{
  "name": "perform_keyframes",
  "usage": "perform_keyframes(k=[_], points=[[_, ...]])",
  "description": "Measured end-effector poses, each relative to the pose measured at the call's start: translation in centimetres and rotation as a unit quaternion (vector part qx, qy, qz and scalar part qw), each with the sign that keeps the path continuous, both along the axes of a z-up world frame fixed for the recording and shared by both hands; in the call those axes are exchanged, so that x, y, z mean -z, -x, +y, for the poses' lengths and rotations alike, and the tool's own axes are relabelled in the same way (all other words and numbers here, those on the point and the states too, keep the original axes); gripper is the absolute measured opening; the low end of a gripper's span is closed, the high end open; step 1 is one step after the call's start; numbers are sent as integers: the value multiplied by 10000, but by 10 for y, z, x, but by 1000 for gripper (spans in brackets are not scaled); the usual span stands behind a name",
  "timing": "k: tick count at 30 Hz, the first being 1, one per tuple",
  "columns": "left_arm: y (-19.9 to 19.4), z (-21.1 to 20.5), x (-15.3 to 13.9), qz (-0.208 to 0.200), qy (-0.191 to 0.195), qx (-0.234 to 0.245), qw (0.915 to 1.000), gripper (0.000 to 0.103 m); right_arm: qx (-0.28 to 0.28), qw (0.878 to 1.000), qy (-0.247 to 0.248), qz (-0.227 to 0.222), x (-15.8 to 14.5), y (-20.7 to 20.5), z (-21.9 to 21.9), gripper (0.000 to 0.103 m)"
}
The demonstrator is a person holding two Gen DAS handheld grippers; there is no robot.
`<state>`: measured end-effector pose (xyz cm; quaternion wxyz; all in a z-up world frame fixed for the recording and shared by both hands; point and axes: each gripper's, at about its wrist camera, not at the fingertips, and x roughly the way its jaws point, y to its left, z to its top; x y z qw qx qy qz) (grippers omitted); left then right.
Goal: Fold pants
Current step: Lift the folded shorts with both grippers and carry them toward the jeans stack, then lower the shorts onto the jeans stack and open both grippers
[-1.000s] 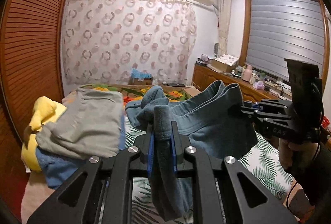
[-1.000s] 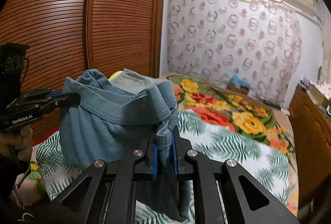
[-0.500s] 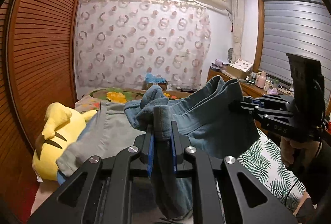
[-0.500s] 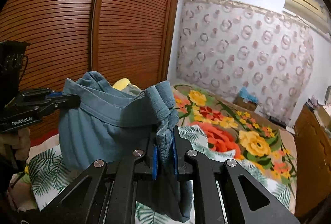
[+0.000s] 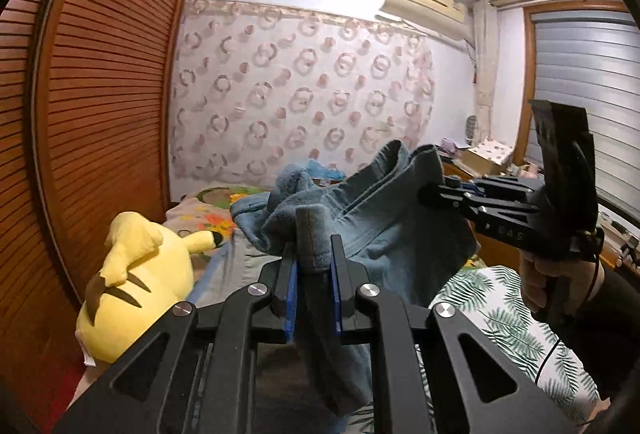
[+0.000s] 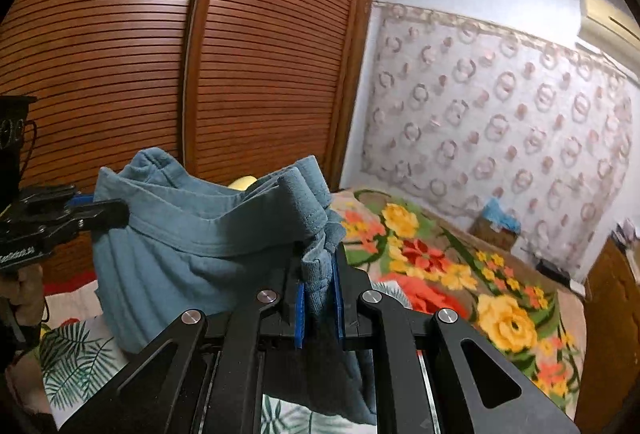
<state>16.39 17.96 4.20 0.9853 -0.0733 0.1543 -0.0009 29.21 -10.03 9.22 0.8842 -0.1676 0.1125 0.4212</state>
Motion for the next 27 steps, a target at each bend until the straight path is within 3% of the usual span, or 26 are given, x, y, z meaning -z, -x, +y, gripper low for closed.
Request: perform_keyframes(k=[5, 22, 25, 27], points=[[0, 18, 11, 57, 193, -313, 9993, 15, -282, 9994, 156, -147, 5, -24, 27, 11], [-2, 42, 52, 691, 315, -858, 9934, 15, -758, 9946, 635, 311, 30, -91, 89, 11], [-2, 41, 55, 669, 327, -879, 9933, 19, -632, 9950, 694, 345, 28, -94, 91, 17], [-2, 41, 56, 656, 345, -896, 9932, 29, -576, 9955, 664, 359, 25, -93, 91, 19]])
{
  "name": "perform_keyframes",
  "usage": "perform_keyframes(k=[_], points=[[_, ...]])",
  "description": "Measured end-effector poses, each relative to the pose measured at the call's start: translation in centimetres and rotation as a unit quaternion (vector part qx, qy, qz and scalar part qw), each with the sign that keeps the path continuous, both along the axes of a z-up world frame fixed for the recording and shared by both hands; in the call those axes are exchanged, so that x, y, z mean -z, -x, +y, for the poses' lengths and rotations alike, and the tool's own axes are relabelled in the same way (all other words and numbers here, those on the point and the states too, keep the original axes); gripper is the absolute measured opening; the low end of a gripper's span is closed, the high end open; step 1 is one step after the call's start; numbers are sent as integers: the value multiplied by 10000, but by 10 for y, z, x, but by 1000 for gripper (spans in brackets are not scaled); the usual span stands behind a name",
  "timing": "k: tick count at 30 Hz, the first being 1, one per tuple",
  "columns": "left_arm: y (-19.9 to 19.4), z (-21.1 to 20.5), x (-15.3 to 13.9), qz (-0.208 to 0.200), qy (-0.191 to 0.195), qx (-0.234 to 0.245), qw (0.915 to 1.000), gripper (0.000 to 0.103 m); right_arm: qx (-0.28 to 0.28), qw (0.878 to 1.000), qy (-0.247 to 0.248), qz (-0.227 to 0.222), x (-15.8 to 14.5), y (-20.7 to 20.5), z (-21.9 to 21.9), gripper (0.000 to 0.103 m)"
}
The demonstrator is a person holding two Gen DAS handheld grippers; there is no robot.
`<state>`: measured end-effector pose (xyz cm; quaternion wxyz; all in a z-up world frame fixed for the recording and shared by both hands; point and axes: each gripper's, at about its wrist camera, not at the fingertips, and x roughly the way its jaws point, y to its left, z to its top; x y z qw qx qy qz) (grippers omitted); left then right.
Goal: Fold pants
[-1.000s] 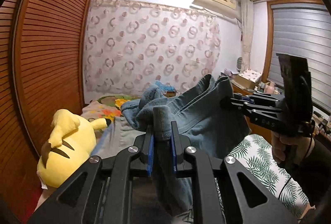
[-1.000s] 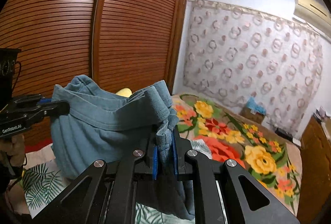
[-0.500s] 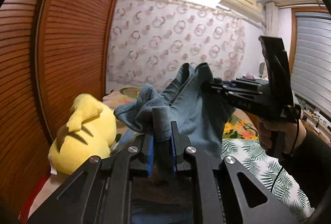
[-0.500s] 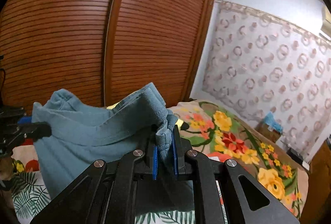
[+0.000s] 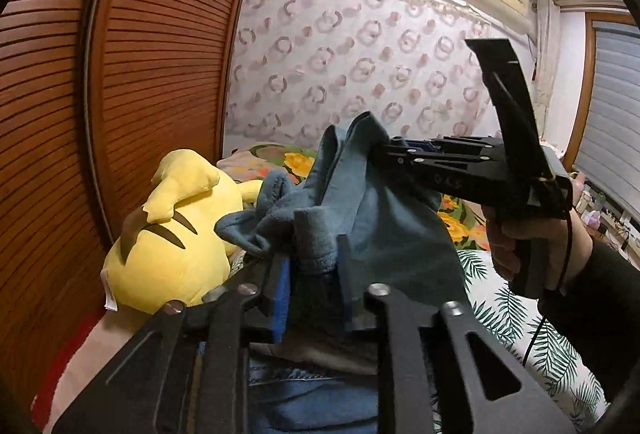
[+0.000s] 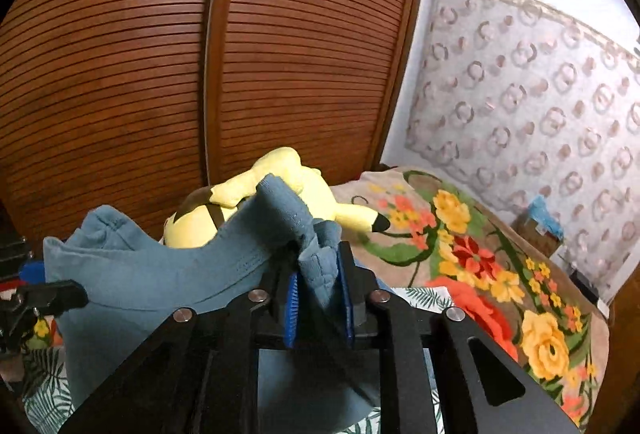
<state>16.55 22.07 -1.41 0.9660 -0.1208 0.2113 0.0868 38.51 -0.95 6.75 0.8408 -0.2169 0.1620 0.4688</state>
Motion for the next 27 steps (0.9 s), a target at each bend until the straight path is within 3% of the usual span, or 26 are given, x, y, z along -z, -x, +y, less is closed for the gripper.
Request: perform_keyframes(k=[2, 5, 14, 19, 24, 27], points=[[0, 1, 0, 21, -24, -42, 10000, 47, 29, 10000, -37, -21, -4, 4, -1, 34], [0, 2, 1, 70, -70, -100, 9999, 53, 22, 9997, -230, -61, -12, 10, -9, 54], [1, -4, 4, 297, -306, -122, 9990, 75, 170, 9990, -29, 413, 6, -1, -32, 54], [5, -1, 2, 387, -289, -143, 9987, 76, 546, 9950, -52, 836, 10, -29, -33, 54], [11, -6, -5, 388, -394, -107, 9984, 76, 613, 9950, -123, 781, 4, -18, -37, 54], [14, -17, -8, 402, -530, 67, 9978, 84, 681, 9947, -184, 745, 3, -2, -49, 54]])
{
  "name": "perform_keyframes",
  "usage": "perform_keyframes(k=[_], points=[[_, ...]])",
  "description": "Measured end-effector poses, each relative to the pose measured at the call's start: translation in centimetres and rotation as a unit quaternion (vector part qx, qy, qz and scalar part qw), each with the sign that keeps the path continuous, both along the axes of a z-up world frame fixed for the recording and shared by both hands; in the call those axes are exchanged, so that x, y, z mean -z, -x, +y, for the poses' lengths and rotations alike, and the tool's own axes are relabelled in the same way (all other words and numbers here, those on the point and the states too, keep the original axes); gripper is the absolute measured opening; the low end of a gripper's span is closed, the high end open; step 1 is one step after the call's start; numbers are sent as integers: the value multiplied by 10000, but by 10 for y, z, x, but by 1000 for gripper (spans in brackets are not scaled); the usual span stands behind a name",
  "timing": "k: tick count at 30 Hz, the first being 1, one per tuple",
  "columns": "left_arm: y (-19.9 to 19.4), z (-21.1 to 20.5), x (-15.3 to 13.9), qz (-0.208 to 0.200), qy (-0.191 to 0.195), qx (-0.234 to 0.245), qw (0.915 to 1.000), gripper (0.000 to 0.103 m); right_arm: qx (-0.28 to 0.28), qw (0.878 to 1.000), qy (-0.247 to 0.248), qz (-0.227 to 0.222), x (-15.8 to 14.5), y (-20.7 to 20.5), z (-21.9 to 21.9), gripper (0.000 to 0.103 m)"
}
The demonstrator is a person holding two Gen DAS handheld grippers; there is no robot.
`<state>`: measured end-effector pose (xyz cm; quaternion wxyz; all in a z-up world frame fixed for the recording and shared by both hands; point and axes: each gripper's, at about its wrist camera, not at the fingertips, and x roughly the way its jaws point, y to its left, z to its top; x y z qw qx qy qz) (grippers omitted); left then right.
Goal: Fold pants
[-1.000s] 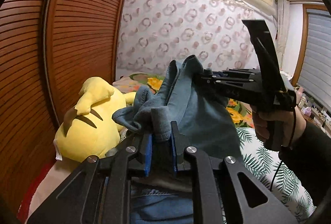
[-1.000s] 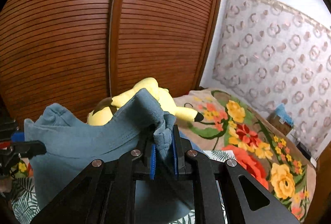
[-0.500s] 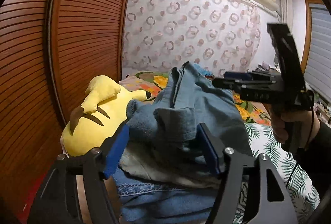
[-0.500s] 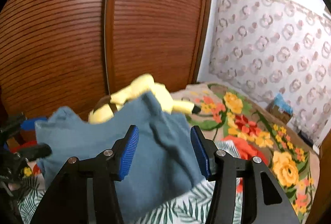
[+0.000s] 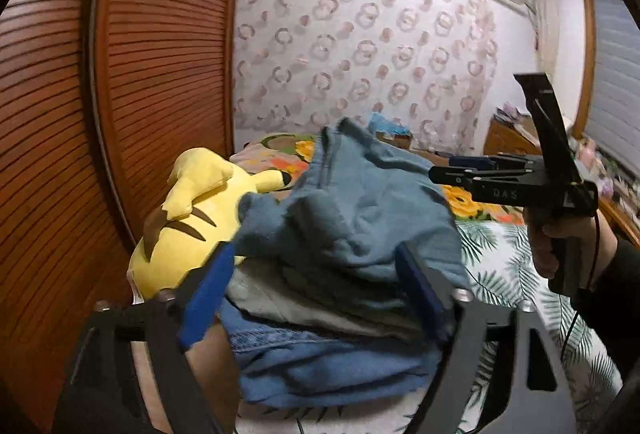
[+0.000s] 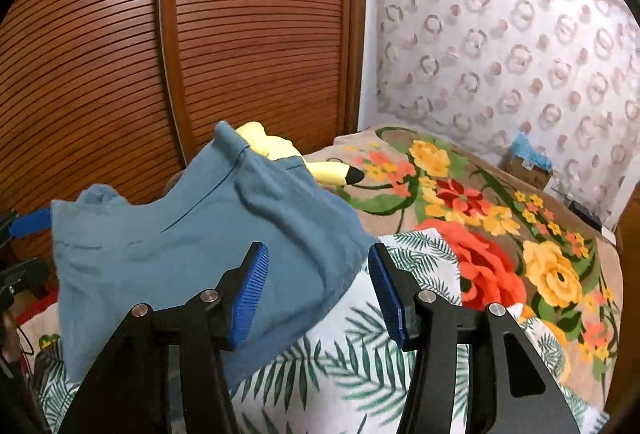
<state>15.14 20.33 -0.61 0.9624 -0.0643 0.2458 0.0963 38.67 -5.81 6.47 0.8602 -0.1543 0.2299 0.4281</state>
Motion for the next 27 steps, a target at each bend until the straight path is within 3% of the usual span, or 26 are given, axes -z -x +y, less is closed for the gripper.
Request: perform_keyframes(k=[4, 14, 19, 27], points=[[3, -12, -3, 32, 8, 210, 9998, 90, 78, 9999, -70, 20, 6, 26, -21, 54], [16, -53, -9, 170, -186, 574, 9980, 90, 490, 9983, -302, -1, 0, 96, -80, 54], [29, -73, -12, 51, -167, 778, 9968, 90, 816, 9961, -312, -140, -6, 134, -104, 54], [48, -102, -22, -118, -149, 1070, 9941, 90, 1178, 9916, -483, -233, -7, 196, -142, 67]])
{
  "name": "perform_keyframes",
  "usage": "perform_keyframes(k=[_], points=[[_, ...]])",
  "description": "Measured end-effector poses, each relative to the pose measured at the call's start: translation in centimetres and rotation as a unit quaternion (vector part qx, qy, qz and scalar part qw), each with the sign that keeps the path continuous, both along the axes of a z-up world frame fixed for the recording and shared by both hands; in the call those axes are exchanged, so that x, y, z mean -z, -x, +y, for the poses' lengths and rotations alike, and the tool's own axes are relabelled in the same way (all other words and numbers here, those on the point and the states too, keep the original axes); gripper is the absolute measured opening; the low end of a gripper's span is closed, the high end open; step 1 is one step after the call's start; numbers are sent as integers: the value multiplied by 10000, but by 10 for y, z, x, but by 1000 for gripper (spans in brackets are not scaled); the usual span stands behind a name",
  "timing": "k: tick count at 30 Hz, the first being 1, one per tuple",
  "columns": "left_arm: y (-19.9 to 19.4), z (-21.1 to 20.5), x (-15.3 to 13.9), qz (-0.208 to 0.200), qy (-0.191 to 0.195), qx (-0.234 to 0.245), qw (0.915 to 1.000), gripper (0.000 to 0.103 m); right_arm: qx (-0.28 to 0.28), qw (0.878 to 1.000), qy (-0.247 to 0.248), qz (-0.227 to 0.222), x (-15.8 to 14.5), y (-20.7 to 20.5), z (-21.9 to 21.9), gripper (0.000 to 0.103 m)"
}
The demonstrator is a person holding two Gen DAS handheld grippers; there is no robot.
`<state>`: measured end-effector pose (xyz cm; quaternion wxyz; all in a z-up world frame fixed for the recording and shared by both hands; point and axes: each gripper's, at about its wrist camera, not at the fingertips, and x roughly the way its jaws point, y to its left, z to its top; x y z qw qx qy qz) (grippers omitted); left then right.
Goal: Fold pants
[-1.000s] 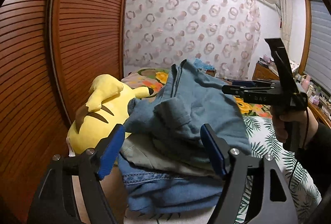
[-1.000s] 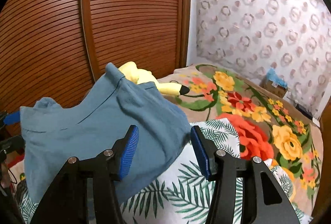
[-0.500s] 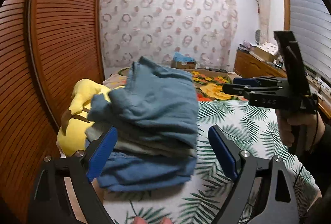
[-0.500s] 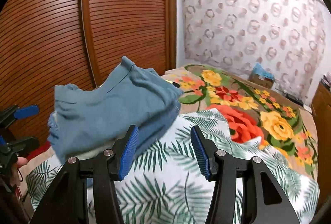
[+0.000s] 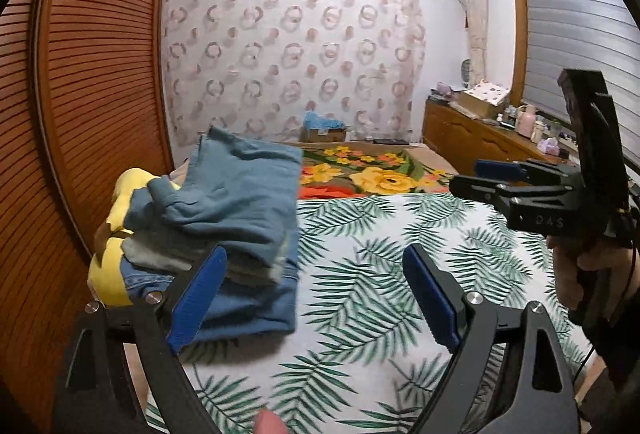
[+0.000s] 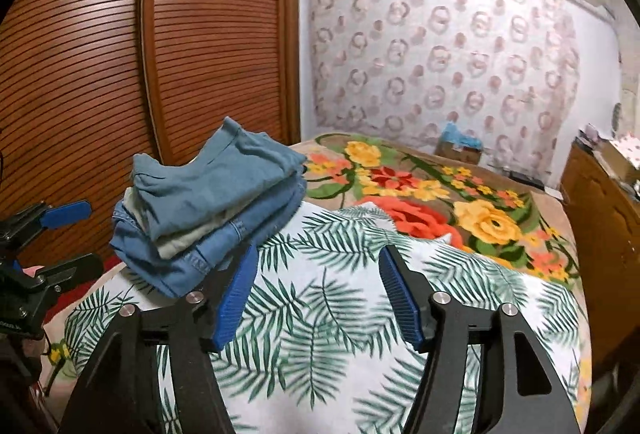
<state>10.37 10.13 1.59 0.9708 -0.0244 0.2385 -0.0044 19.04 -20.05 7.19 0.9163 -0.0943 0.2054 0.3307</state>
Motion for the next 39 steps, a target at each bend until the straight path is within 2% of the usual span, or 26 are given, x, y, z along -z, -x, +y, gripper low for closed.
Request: perform_keyframes(k=[8, 16, 24, 39], points=[[8, -19, -2, 51, 31, 45, 10000, 90, 304, 9995, -62, -50, 2, 41, -18, 77], [16, -42, 7, 175, -126, 58, 9998, 90, 600, 9981, -124, -50, 0, 69, -35, 79], [22, -63, 14, 330, -126, 200, 9992, 90, 914, 9955, -256, 3, 2, 100, -54, 79], [32, -96, 12, 381, -116, 404, 9984, 90, 1404, 9887, -504, 148, 6, 128, -81, 79]])
